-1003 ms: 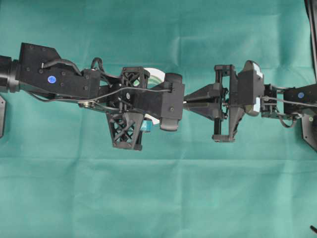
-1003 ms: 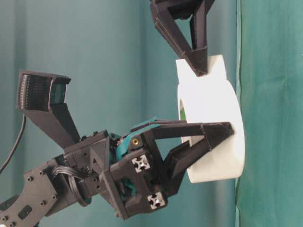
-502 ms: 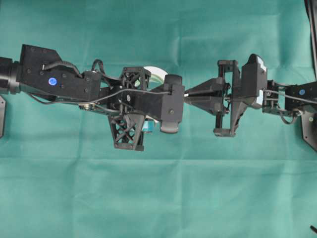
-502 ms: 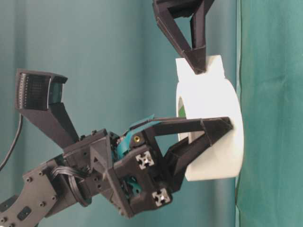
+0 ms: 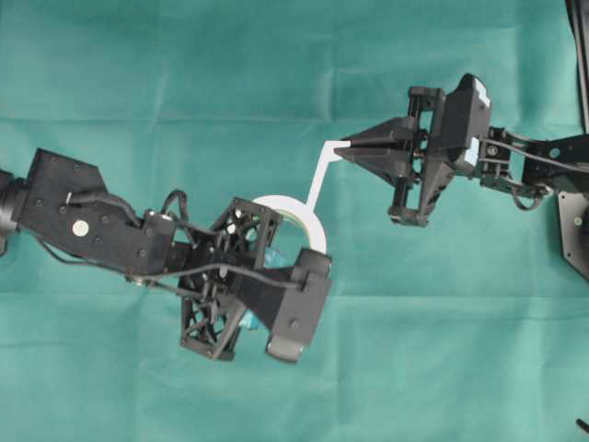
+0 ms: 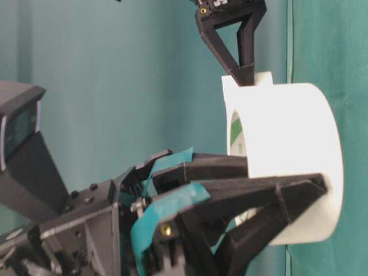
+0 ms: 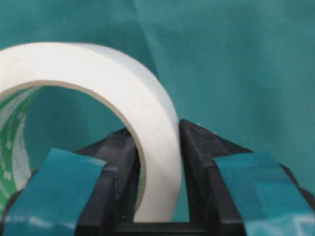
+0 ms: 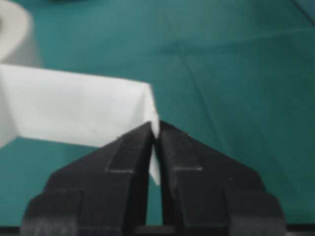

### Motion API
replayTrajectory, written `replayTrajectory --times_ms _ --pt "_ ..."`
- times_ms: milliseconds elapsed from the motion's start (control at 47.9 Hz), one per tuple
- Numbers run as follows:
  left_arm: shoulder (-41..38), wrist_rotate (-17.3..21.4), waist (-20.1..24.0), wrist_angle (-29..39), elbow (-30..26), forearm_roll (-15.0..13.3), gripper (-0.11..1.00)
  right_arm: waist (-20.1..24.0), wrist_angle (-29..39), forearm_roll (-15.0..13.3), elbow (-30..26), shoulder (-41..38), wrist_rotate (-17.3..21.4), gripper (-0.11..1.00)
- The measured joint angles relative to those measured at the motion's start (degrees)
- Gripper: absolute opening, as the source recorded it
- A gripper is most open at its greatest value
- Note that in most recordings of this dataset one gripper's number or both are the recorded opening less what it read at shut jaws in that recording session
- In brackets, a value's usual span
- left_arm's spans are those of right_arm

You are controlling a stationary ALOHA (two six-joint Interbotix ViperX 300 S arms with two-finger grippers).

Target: Peel off the duct tape with your right arm.

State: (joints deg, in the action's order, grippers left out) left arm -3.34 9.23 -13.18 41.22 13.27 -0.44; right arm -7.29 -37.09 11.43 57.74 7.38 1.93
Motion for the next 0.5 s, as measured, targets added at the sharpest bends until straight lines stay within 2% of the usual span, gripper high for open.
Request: replayTrajectory --times_ms 209,502 --pt "0.0 3.9 -3.0 0.1 -1.1 0.0 0.21 -2.3 -0.1 -0.2 -1.1 -1.0 0.2 -0.08" --pt "0.0 10.0 -4.4 0.0 -2.2 0.1 0.21 -4.0 -0.2 -0.4 -2.6 -3.1 0.2 -0.08"
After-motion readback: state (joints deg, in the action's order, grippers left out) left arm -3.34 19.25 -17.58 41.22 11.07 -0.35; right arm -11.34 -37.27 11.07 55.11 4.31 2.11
